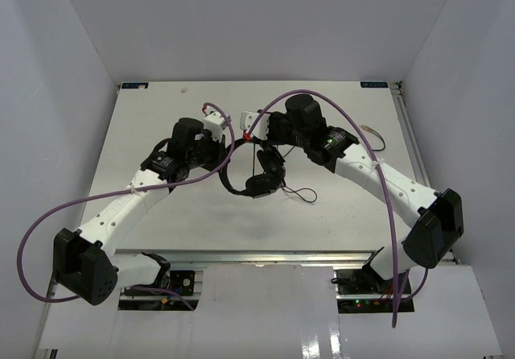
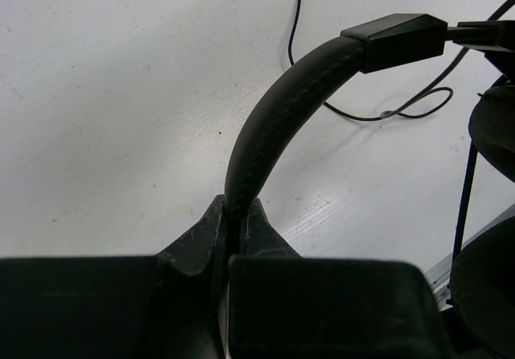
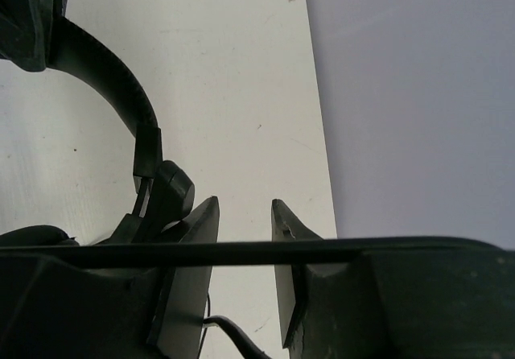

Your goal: Wrap the headphones

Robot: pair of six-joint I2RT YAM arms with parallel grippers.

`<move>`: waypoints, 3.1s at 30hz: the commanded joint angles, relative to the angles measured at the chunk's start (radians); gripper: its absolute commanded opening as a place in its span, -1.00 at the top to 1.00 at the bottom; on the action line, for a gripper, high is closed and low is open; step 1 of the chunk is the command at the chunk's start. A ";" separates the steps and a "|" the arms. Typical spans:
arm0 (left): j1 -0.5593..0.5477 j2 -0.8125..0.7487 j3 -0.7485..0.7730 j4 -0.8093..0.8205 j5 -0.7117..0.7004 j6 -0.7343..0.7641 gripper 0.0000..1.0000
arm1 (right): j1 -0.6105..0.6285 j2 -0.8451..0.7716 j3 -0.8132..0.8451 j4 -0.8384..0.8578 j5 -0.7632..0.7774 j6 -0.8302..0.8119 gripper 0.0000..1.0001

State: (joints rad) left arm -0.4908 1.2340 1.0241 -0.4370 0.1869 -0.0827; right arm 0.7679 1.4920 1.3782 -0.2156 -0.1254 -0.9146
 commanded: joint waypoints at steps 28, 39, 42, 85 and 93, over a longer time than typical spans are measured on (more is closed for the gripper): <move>-0.020 -0.080 0.056 -0.092 0.181 0.054 1.00 | -0.130 0.062 0.111 0.097 -0.224 0.238 -0.20; -0.023 -0.117 0.133 -0.137 0.196 0.047 1.00 | -0.175 0.101 0.092 0.090 -0.303 0.339 0.36; -0.023 -0.124 0.148 -0.148 0.187 0.046 1.00 | -0.194 0.100 0.078 0.091 -0.319 0.362 0.44; -0.023 -0.027 0.440 -0.026 0.210 -0.266 1.00 | -0.256 0.072 -0.208 0.537 -0.997 0.946 0.21; -0.023 0.022 0.628 -0.113 0.078 -0.296 1.00 | -0.256 0.102 -0.297 0.930 -1.072 1.266 0.22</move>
State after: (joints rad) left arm -0.5088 1.2764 1.5367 -0.5859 0.3259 -0.3277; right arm 0.5224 1.5852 1.1214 0.4805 -1.1355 0.1326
